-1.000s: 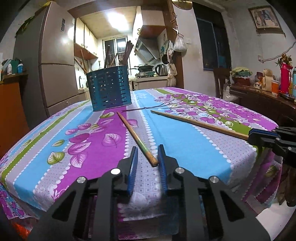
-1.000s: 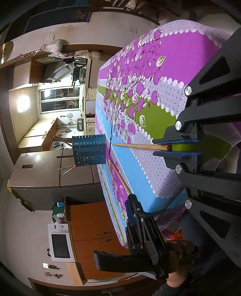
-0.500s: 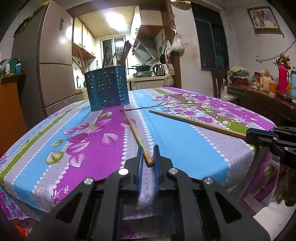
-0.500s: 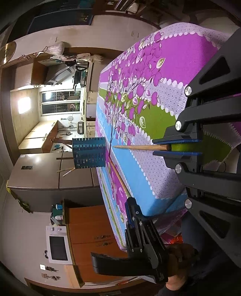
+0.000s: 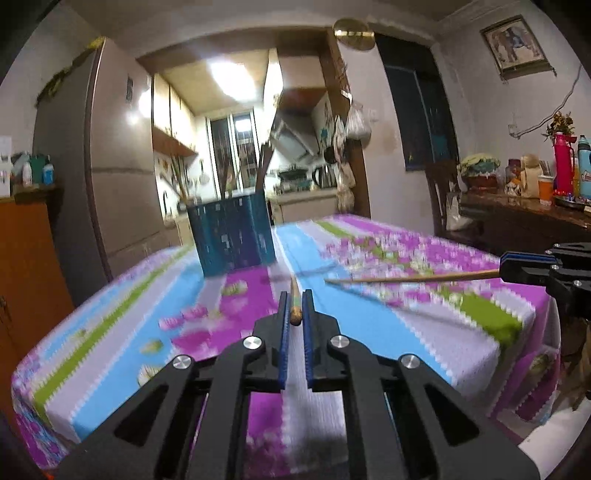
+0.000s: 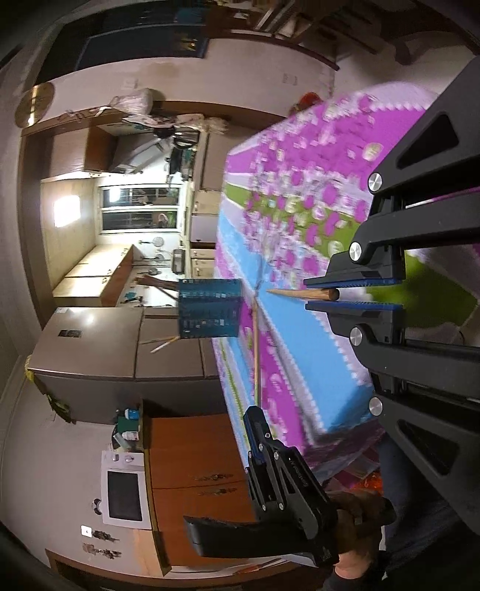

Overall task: Organize utensils
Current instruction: 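Carry both held chopsticks up and lower them into the blue holder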

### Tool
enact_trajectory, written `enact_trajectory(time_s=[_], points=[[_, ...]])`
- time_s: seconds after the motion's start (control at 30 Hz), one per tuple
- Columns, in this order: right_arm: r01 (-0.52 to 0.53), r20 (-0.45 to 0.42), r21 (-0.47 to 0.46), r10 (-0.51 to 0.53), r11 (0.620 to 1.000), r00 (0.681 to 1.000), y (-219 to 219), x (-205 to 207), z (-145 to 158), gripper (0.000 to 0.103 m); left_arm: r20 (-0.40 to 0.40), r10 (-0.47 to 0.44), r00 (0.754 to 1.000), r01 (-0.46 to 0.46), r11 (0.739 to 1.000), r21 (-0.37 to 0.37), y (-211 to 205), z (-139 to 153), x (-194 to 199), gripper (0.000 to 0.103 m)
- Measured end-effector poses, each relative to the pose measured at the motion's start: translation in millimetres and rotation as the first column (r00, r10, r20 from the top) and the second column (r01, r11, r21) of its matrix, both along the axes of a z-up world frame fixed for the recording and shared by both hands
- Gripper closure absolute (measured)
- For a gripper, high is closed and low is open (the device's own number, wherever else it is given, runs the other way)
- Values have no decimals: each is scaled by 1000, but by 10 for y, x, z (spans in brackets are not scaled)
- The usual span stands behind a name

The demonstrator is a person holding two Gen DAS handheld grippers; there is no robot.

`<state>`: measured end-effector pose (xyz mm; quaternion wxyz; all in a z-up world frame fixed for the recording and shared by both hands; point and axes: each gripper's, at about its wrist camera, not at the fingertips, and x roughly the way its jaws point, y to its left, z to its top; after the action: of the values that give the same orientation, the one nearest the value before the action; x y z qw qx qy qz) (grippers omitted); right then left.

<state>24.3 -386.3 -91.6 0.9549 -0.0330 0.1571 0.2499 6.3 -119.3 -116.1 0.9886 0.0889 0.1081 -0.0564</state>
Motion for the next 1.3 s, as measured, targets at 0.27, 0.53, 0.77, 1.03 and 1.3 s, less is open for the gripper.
enact_trajectory(time_s=[0.27,0.53,0.77,1.03,1.3], points=[[15,96,-7,-14,1000,995,-36,110,476,96,130,-17,991,19,1000,-9,-53,435,148,98],[-2,143,-1,2,1000,990,18,529,990,96,195,-38,980,42,999,-19,-86,803,487,98],[-9,111,-3,9,1000,994,170,996,1287,96,152,-62,986,71,996,-58,39,1050,870,98],[10,50,30,-12,999,999,255,1372,1529,96,86,-104,991,112,988,-102,267,1249,1175,98],[6,34,28,-7,1000,999,411,1522,1802,96,68,-133,989,142,979,-147,542,1510,1288,98]])
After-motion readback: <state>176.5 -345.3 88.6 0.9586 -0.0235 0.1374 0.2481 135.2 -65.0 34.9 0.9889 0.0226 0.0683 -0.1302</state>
